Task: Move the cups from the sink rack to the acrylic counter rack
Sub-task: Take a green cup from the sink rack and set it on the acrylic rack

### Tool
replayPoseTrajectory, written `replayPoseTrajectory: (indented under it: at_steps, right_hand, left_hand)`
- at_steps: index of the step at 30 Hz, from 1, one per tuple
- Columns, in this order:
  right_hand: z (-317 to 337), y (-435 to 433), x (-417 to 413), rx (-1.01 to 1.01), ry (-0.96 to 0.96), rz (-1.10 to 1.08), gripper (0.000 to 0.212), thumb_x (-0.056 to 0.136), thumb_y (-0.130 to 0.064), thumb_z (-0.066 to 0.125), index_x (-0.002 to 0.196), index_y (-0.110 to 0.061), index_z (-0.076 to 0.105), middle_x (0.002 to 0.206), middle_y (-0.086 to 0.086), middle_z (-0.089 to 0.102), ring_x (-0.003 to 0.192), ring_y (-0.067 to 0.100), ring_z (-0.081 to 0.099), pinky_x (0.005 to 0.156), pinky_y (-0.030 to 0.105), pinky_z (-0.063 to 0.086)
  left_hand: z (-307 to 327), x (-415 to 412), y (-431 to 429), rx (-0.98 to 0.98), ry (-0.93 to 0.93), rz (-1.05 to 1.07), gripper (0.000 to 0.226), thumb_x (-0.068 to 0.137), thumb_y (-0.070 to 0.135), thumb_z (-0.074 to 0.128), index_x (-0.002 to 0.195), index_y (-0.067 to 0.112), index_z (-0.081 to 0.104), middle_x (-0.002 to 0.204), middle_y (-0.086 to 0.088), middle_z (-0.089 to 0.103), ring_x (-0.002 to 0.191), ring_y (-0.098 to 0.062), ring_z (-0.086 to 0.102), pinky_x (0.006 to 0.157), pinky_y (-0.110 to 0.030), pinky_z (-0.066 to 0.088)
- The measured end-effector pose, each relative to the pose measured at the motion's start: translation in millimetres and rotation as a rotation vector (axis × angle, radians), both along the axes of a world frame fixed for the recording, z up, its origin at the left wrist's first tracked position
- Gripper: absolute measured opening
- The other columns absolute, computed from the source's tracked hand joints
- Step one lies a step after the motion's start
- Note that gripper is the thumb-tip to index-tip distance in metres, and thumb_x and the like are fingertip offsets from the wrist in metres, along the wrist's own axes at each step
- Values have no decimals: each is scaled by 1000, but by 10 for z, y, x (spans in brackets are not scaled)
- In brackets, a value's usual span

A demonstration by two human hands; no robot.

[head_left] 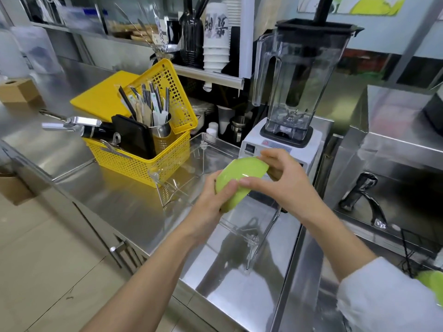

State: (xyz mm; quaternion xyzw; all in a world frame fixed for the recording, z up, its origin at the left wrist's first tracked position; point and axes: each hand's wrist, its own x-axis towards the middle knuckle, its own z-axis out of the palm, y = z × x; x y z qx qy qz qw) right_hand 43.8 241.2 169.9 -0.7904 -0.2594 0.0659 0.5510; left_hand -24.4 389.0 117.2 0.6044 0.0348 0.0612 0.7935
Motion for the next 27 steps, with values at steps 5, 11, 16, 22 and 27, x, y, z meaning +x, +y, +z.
replayPoseTrajectory:
  at_steps: [5,11,16,22,27]
  right_hand:
    - [52,-170,77,-381,-129,222,89,42,-55,81,121,-31,49,118,-5,61,111,15,55,100,40,44]
    - [-138,-191,54,-501,-170,183,105,42,-59,72,131,-42,18,129,0,52,117,19,50,97,38,42]
    - [-267,-179,22,-542,-258,237,89,58,-50,75,130,-44,23,129,-5,49,113,14,46,94,37,42]
    - [-305,-142,41,-614,-251,229,90,57,-46,77,130,-42,24,124,-2,50,110,21,50,89,44,45]
    - [-316,-151,87,-632,-252,220,88,56,-47,77,126,-43,24,119,-3,55,106,24,51,92,44,41]
  left_hand:
    - [41,52,136,515,39,100,106,33,56,83,125,31,39,127,4,51,108,-9,55,86,-27,48]
    - [130,108,112,899,-72,48,96,38,52,86,118,38,35,119,13,48,108,-5,48,83,-13,36]
    - [97,162,145,972,-79,-68,89,45,42,87,117,31,36,109,16,47,98,6,48,76,-5,35]
    - [54,192,176,958,-11,-113,84,46,41,88,111,26,37,110,10,47,100,2,48,78,-18,42]
    - [70,213,161,952,24,-123,86,47,41,88,113,23,35,113,3,47,103,-8,50,84,-28,46]
